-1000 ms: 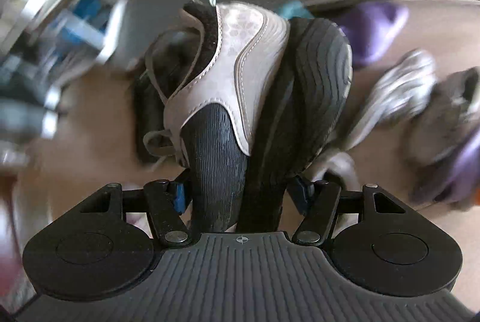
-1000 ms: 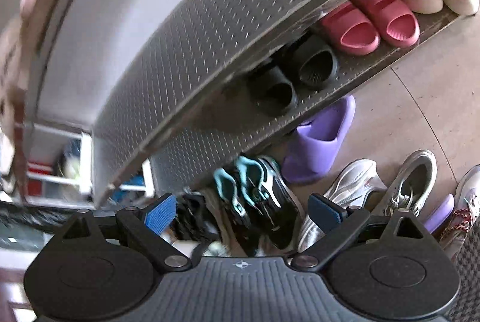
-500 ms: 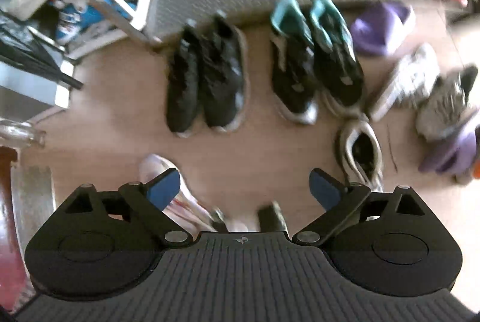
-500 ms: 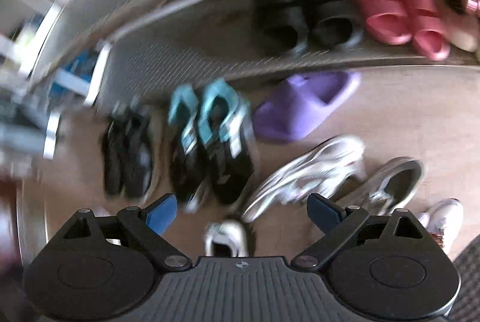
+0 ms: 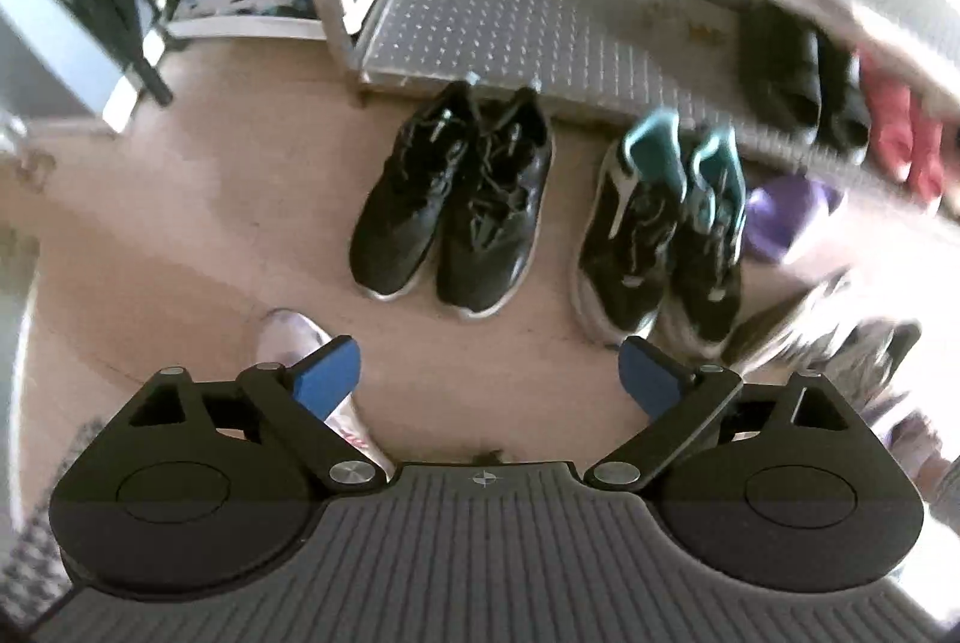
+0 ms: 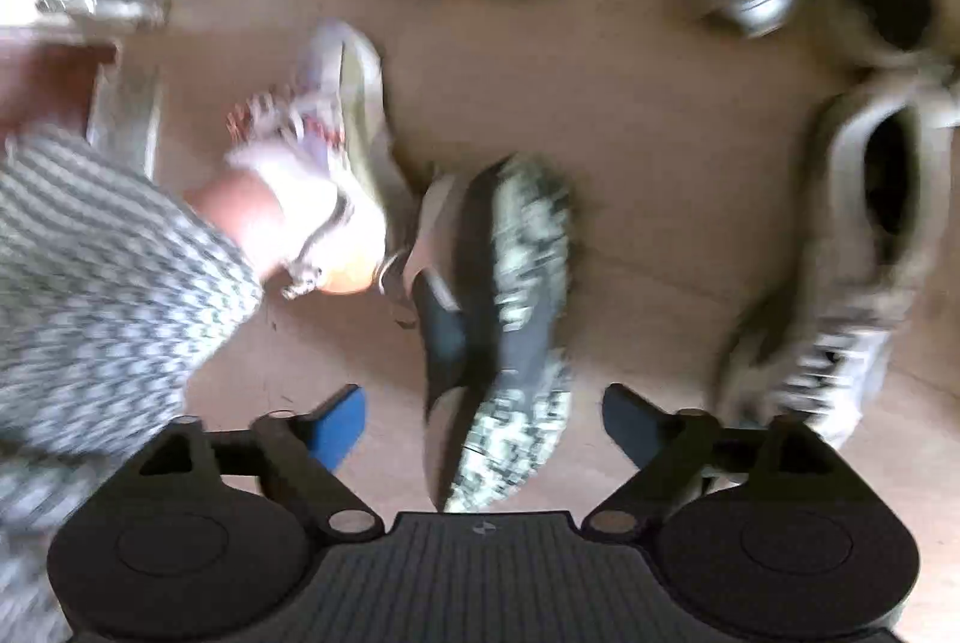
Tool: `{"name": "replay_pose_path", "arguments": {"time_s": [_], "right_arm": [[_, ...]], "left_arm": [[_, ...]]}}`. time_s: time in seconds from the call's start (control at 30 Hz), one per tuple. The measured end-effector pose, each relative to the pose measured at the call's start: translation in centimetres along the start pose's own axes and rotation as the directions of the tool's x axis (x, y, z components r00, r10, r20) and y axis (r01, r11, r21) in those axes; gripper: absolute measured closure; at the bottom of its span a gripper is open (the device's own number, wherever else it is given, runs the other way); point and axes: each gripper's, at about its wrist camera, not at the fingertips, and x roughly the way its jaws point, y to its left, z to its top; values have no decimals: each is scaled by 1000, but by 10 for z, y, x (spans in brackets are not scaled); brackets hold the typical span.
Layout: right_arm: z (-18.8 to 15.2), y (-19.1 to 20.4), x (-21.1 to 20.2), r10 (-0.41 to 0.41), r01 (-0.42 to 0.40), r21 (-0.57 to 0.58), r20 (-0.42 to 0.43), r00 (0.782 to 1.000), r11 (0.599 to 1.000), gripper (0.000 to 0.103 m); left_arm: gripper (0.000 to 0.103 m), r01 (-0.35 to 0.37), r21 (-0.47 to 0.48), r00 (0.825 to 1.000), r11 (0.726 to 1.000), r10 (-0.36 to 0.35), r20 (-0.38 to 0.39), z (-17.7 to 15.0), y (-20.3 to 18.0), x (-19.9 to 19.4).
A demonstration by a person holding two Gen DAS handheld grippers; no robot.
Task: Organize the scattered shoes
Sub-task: 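Grasp the white-and-black sneakers with the right tool and align them side by side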
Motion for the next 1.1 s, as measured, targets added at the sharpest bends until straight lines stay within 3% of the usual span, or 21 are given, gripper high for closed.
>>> {"name": "replay_pose_path", "arguments": {"time_s": [0.1,0.2,0.23,0.3,0.4,0.47,0.5,0.53,0.6,0.7,0.8,0.9,0.97,1.1], "right_arm": [[0,22,50,-54,53,-17,-58,997,998,14],[-11,43,93,-261,251,-171,-43,964,953,19],[-13,41,94,-273,265,-181,-25,962,947,17],[-16,24,86,-231,228,-113,-13,973,967,22],[-23,-14,66,-152,155,96,-37,988,983,26],[-38,-38,42,-197,195,170,-3,980,966,28],[-46,-49,28,-237,229,198,19,971,953,36],[-52,-58,16,-269,256,210,33,963,944,43],[-59,-65,3,-297,286,186,37,954,940,44],[-65,-73,-11,-187,179,162,39,982,970,44],[-58,-72,-29,-154,131,146,160,975,980,44],[-47,-78,-42,-157,125,150,229,961,981,64],[-35,-84,-53,-154,113,170,253,955,979,65],[-29,-105,-55,-118,65,233,222,968,970,61]], "left_arm": [[7,39,81,998,996,-34,-55,-6,-14,11],[6,44,228,994,973,-18,-111,-22,-34,24],[6,30,282,991,959,9,-135,-30,-40,31],[6,12,345,984,938,50,-171,-42,-48,41],[6,14,382,972,924,77,-222,-56,-53,53],[6,15,396,966,918,88,-242,-62,-57,57],[6,14,401,965,916,92,-244,-64,-59,59],[6,13,406,964,914,96,-246,-66,-62,60],[6,14,412,964,911,98,-249,-68,-66,61],[6,18,427,963,904,99,-251,-70,-73,61],[6,11,437,964,899,107,-244,-67,-75,62],[7,10,441,966,897,105,-235,-63,-77,62],[7,22,440,967,898,92,-236,-62,-78,62],[7,30,456,973,890,79,-217,-61,-86,58]]}}
